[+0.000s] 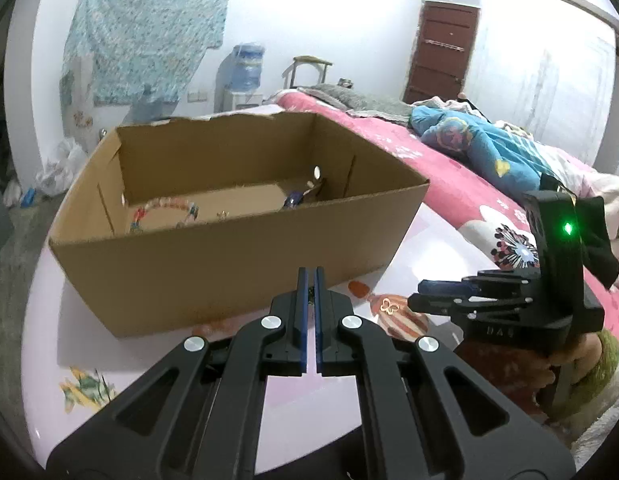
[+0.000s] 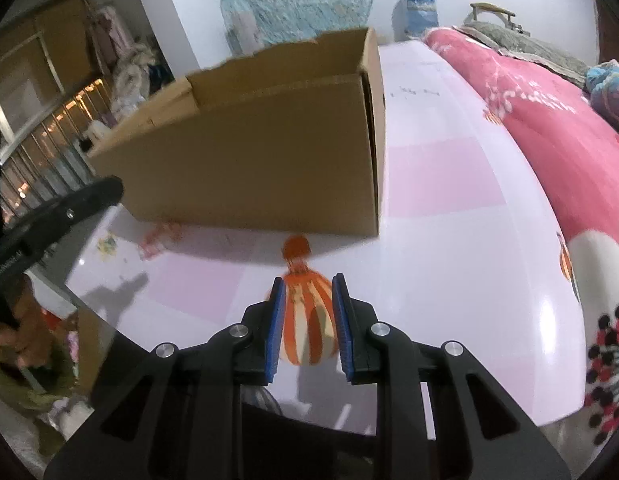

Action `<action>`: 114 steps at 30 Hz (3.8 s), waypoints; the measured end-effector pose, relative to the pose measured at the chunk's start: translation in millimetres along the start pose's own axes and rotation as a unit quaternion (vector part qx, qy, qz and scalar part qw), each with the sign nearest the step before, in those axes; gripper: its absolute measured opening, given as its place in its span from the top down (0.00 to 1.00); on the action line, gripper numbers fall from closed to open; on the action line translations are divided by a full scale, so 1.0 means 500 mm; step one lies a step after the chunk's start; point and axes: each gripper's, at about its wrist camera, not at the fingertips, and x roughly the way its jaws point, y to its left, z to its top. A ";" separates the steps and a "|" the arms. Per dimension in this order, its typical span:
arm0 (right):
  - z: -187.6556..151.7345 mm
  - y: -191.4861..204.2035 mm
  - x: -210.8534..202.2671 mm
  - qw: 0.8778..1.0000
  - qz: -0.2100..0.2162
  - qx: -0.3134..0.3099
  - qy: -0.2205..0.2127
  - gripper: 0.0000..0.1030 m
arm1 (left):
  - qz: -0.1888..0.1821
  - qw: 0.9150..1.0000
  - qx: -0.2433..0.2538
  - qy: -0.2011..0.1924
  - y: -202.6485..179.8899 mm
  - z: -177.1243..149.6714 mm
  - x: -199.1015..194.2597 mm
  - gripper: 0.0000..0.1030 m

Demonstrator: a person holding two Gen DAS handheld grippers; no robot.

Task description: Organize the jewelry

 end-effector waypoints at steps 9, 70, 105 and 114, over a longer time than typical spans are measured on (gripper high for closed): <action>-0.026 0.046 0.026 0.999 -0.038 -0.002 0.010 0.68 | 0.017 0.999 -0.024 0.026 0.027 -0.042 0.009 0.98; -0.013 0.056 0.045 0.998 -0.063 0.021 0.012 0.97 | -0.012 0.998 -0.038 0.058 0.032 -0.077 0.087 0.98; 0.083 0.030 0.083 0.940 0.097 -0.302 0.126 0.70 | -0.013 0.997 -0.012 0.078 -0.002 -0.088 0.127 0.98; 0.094 0.030 0.089 0.932 0.112 -0.309 0.153 0.84 | -0.012 0.997 -0.009 0.079 -0.011 -0.088 0.129 0.98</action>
